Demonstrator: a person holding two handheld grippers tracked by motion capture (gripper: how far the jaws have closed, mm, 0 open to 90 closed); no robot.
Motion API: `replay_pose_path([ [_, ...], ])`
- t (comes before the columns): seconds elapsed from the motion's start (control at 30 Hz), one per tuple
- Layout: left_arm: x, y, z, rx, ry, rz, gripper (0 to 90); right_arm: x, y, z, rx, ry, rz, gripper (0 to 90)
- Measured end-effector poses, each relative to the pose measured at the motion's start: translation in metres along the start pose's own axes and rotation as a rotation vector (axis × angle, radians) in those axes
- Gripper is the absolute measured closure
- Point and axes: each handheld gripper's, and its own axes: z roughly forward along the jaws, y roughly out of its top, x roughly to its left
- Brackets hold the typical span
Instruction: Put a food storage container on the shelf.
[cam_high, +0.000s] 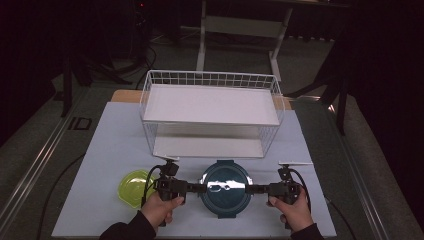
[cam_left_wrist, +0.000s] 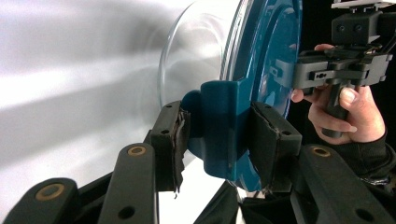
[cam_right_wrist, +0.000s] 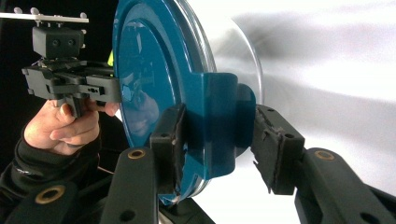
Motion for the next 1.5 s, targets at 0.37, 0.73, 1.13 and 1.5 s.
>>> replay_pose_path([
  [0.37,-0.015,0.007,-0.013,-0.017,-0.002,0.047,56.7,0.018,0.007,-0.011,-0.023,-0.001,-0.046,55.6],
  [0.73,-0.036,0.023,-0.034,-0.064,-0.004,0.100,56.8,0.044,0.023,-0.024,-0.060,0.006,-0.111,55.7],
  [1.13,-0.056,0.045,-0.059,-0.130,-0.009,0.142,56.9,0.075,0.050,-0.037,-0.108,0.001,-0.173,55.7],
  [1.5,-0.078,0.079,-0.082,-0.196,-0.002,0.189,56.8,0.103,0.085,-0.051,-0.154,0.009,-0.209,55.8],
])
